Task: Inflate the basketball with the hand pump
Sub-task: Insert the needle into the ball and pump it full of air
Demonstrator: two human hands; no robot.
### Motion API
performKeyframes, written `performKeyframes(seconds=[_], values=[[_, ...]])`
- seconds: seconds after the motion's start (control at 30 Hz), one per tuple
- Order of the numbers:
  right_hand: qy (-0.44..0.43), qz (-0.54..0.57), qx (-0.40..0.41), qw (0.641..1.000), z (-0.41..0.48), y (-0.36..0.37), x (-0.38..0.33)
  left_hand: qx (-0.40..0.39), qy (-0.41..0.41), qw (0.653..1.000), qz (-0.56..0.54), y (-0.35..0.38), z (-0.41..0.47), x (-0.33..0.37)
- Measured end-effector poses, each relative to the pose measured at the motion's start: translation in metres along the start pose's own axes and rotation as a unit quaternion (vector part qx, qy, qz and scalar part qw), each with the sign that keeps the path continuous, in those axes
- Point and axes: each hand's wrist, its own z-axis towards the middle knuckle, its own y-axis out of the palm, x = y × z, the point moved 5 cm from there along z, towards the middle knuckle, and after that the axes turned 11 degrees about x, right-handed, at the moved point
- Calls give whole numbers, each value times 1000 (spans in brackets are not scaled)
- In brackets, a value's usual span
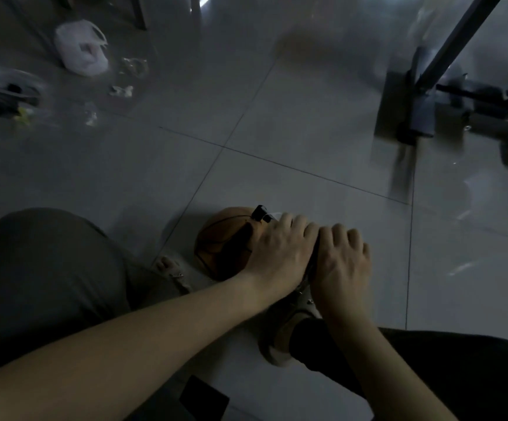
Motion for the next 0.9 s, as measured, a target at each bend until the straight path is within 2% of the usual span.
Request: performKeyframes(seconds=[0.13,0.37,0.5,0.6,0.63,0.7,0.8,0.9], values=[[21,-28,-53,998,-31,39,0,-37,-11,999,27,46,-26,4],[44,-25,-159,986,-51,85,7,-108,-7,993,40,85,-42,-1],[32,-14,-244,969,-49,90,12,-164,-7,986,29,91,-43,-5],[38,33,-261,964,-45,70,11,-187,-7,982,-10,83,-45,-3],[44,39,-251,966,-41,61,13,-176,-11,984,-26,73,-40,-2],[49,43,-187,980,-25,37,16,-100,-2,994,-53,43,-17,1],[52,49,-27,997,8,-10,20,36,18,996,-77,-16,18,6],[42,49,63,996,25,-40,12,86,11,994,-67,-45,27,3]])
